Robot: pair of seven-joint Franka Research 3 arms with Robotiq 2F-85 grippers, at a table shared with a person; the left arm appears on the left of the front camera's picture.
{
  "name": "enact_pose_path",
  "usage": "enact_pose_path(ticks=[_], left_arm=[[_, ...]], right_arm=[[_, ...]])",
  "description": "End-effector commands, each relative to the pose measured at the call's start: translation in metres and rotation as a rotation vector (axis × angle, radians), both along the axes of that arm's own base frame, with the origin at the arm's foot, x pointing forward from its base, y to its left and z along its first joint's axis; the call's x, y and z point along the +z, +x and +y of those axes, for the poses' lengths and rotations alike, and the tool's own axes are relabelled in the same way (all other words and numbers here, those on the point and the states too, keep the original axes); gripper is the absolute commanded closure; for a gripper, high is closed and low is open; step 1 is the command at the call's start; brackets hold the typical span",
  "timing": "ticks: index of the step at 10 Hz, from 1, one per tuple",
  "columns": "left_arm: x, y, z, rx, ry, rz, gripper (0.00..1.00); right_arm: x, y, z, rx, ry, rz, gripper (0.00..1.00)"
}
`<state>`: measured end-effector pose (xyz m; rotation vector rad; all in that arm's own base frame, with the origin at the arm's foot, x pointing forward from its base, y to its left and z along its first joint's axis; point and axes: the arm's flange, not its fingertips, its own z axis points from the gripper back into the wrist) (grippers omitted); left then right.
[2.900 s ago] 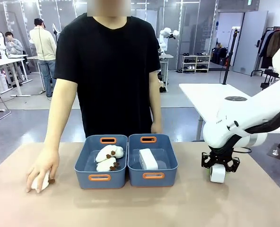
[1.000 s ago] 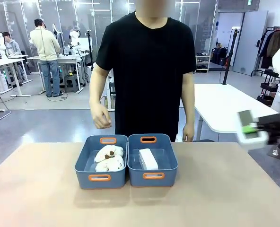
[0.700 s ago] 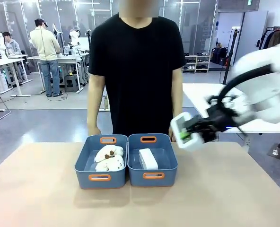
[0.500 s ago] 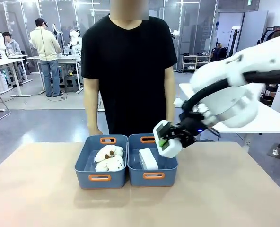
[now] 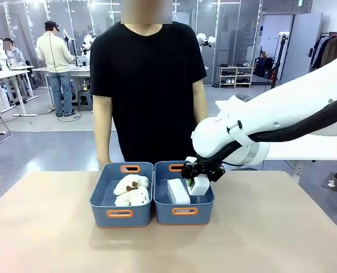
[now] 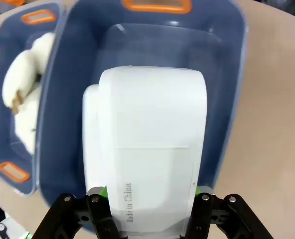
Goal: Sort the digital clocks into the basket.
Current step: Pick up the Digital clock from the table and place it into the empty Plastic storage basket.
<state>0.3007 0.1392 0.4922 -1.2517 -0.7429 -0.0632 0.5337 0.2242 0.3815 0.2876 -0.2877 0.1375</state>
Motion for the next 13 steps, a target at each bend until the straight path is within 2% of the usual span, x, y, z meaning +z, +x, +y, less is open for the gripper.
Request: enact_pose_path(ticks=[1, 2, 3, 4, 7, 8, 9, 13], left_arm=[[0.001, -0.003, 0.001, -0.017, 0.008, -0.01, 0.03], [0.001, -0.003, 0.001, -0.017, 0.008, -0.01, 0.03], [0.001, -0.003, 0.001, -0.017, 0.008, -0.01, 0.03], [0.001, -0.003, 0.001, -0.017, 0.008, -0.01, 0.03], [0.001, -0.003, 0.001, -0.017, 0.008, -0.01, 0.03], [0.001, -0.003, 0.001, -0.017, 0.008, -0.01, 0.03], [0.001, -0.003, 0.001, -0.017, 0.008, -0.01, 0.03], [0.001, -0.003, 0.001, -0.017, 0.008, -0.01, 0.03]], right_arm=[[0.002, 0.02, 0.012, -0.029, -0.021, 0.025, 0.58], [0.001, 0.02, 0.011, -0.028, -0.009, 0.033, 0.27], [0.002, 0.022, 0.009, -0.019, -0.01, 0.027, 0.22], [0.004, 0.018, 0.009, -0.012, -0.006, 0.026, 0.02], [0.011, 0.011, 0.0, 0.01, 0.019, 0.019, 0.0], [0.003, 0.001, -0.024, 0.017, 0.008, -0.01, 0.0], [0.008, 0.018, 0.008, 0.004, -0.002, 0.007, 0.0], [0.008, 0.018, 0.008, 0.004, -0.002, 0.007, 0.0]])
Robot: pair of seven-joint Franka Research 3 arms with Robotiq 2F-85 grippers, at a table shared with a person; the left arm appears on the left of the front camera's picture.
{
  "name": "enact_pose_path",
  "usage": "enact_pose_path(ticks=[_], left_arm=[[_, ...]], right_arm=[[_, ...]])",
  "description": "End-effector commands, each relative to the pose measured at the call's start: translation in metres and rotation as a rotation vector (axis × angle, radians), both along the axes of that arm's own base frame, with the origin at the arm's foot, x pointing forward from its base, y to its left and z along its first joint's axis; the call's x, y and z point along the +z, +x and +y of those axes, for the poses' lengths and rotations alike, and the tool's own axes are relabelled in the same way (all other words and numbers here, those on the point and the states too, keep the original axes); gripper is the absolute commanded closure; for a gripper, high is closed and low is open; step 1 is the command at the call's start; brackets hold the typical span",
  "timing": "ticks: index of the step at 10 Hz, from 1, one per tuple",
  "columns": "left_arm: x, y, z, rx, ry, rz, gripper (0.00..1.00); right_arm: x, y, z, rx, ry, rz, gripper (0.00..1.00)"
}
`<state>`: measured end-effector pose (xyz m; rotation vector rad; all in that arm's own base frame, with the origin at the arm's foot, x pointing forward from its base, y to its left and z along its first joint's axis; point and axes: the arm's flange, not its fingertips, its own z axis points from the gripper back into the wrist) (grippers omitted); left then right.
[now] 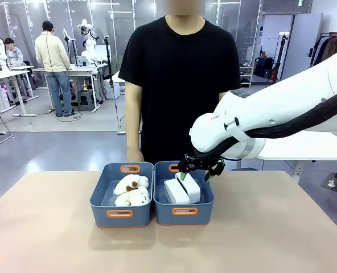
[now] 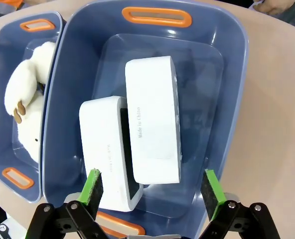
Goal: Sort the digital clocks into the basket.
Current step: Pick up the Digital clock from the table and place it into the empty Plastic storage basket.
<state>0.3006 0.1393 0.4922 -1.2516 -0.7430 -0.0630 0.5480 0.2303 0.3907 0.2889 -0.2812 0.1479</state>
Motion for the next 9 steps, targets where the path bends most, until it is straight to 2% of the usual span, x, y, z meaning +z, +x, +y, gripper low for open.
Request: enact_pose_path(ticks=[1, 5, 6, 7, 8, 9], left_arm=[[0.001, -0.003, 0.001, -0.017, 0.008, -0.01, 0.03], [0.001, -0.003, 0.001, -0.017, 0.008, -0.01, 0.03], [0.001, -0.003, 0.001, -0.017, 0.008, -0.01, 0.03], [0.001, -0.003, 0.001, -0.017, 0.008, -0.01, 0.03], [0.001, -0.003, 0.001, -0.017, 0.008, -0.01, 0.03], [0.001, -0.003, 0.001, -0.017, 0.008, -0.01, 0.03]], right_arm=[[-0.001, 0.004, 0.001, -0.007, -0.001, 0.002, 0.0], [0.0, 0.0, 0.0, 0.0, 0.0, 0.0, 0.0], [0.019, -0.011, -0.019, 0.034, 0.074, 0.023, 0.0], [0.04, -0.037, -0.039, 0.066, 0.113, 0.006, 0.0], [0.059, -0.063, -0.064, 0.161, 0.255, 0.024, 0.0], [0.071, -0.074, -0.1, 0.176, 0.433, 0.038, 0.0]])
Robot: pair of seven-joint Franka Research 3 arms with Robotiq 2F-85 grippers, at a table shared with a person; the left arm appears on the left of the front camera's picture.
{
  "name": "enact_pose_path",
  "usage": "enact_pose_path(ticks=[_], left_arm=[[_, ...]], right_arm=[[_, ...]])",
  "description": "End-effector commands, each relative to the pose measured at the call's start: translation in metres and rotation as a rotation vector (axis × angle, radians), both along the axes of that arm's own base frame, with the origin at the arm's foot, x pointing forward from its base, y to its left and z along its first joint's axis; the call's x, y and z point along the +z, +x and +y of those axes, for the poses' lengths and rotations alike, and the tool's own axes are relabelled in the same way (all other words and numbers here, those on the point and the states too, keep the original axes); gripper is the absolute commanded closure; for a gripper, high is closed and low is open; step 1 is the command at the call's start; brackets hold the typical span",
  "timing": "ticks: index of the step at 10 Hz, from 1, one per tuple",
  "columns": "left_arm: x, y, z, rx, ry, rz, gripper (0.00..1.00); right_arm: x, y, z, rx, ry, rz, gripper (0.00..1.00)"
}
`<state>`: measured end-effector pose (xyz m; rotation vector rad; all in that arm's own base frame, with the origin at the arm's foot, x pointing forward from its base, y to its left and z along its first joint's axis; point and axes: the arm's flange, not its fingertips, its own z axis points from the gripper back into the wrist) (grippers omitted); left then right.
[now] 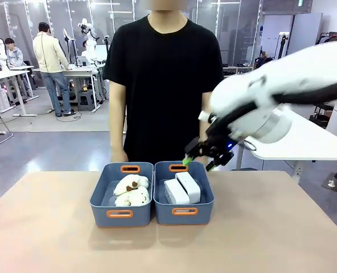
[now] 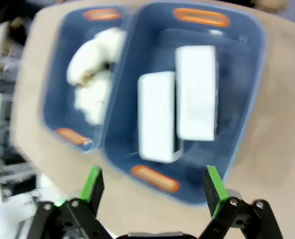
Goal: Sort the digital clocks into the basket.
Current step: Pick up the Digital clock from the table and place it into the empty Plastic storage basket.
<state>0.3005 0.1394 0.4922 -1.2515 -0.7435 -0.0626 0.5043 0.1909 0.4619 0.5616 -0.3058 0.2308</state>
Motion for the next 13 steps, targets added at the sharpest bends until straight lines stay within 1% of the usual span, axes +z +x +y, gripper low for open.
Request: enact_pose_path(ticks=[1, 2, 3, 4, 5, 7, 8, 9, 10, 11, 12, 13], left_arm=[[0.001, -0.003, 0.001, -0.017, 0.008, -0.01, 0.03], [0.001, -0.003, 0.001, -0.017, 0.008, -0.01, 0.03], [0.001, -0.003, 0.001, -0.017, 0.008, -0.01, 0.03], [0.001, -0.003, 0.001, -0.017, 0.008, -0.01, 0.03], [0.001, -0.003, 0.001, -0.017, 0.008, -0.01, 0.03], [0.001, -0.003, 0.001, -0.017, 0.008, -0.01, 0.03], [0.001, -0.003, 0.001, -0.017, 0.008, -0.01, 0.03], [0.001, -0.003, 0.001, -0.017, 0.008, -0.01, 0.03], [0.001, -0.003, 0.001, -0.017, 0.008, -0.01, 0.03], [0.001, -0.003, 0.001, -0.017, 0.008, -0.01, 0.03], [0.001, -0.003, 0.001, -0.017, 0.008, -0.01, 0.03], [0.001, -0.003, 0.001, -0.017, 0.008, -0.01, 0.03]], right_arm=[[0.002, -0.043, -0.099, 0.04, 0.256, 0.085, 0.0], [0.0, -0.054, -0.129, 0.026, 0.325, 0.102, 0.0], [-0.005, -0.066, -0.163, -0.019, 0.409, 0.114, 0.0], [-0.011, -0.077, -0.202, -0.096, 0.505, 0.138, 0.0], [-0.018, -0.094, -0.244, -0.193, 0.6, 0.162, 0.0], [-0.046, -0.129, -0.328, -0.331, 0.779, 0.164, 0.0], [-0.059, -0.14, -0.366, -0.408, 0.836, 0.15, 0.0], [-0.062, -0.167, -0.388, -0.441, 0.89, 0.123, 0.0], [-0.062, -0.177, -0.395, -0.445, 0.929, 0.09, 0.0], [-0.066, -0.161, -0.398, -0.418, 0.932, 0.056, 0.0], [-0.074, -0.151, -0.383, -0.428, 0.9, 0.138, 0.0], [-0.062, -0.181, -0.41, -0.478, 0.912, 0.119, 0.0]])
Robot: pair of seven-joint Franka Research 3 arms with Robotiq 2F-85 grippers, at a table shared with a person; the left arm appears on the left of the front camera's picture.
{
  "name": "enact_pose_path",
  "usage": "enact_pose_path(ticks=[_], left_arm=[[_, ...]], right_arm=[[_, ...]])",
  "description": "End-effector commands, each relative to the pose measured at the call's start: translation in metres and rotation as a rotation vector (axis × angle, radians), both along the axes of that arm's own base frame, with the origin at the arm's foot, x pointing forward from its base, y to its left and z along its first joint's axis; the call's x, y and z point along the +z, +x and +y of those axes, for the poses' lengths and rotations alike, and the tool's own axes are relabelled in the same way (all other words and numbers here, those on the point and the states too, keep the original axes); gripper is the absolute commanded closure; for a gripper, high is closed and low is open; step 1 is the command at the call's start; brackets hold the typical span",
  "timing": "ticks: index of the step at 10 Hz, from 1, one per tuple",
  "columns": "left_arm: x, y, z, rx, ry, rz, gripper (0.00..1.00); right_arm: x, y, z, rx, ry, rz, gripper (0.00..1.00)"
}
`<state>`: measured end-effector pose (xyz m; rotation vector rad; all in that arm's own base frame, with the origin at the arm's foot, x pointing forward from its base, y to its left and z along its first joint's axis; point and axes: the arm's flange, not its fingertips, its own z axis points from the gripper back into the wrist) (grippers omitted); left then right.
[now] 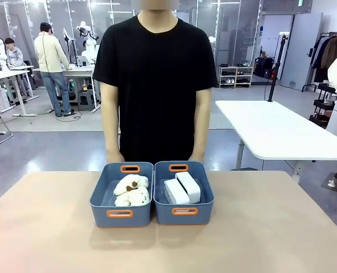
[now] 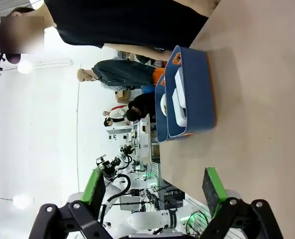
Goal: Sort the digital clocks into the basket.
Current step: Pick up the Digital clock from the table and place it into the empty Plastic storage basket.
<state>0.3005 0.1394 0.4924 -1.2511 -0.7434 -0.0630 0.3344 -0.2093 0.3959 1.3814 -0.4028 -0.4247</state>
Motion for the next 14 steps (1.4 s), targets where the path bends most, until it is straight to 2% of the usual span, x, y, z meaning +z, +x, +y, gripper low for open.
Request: enact_pose_path(ticks=[1, 14], left_arm=[[0.0005, -0.0027, 0.0006, -0.017, 0.008, -0.01, 0.03], [0.0005, -0.0027, 0.0006, -0.017, 0.008, -0.01, 0.03]], right_arm=[[0.0041, -0.0108, -0.0097, -0.017, -0.01, 0.0, 0.0], [0.0041, -0.0108, -0.0097, -0.017, -0.01, 0.0, 0.0]])
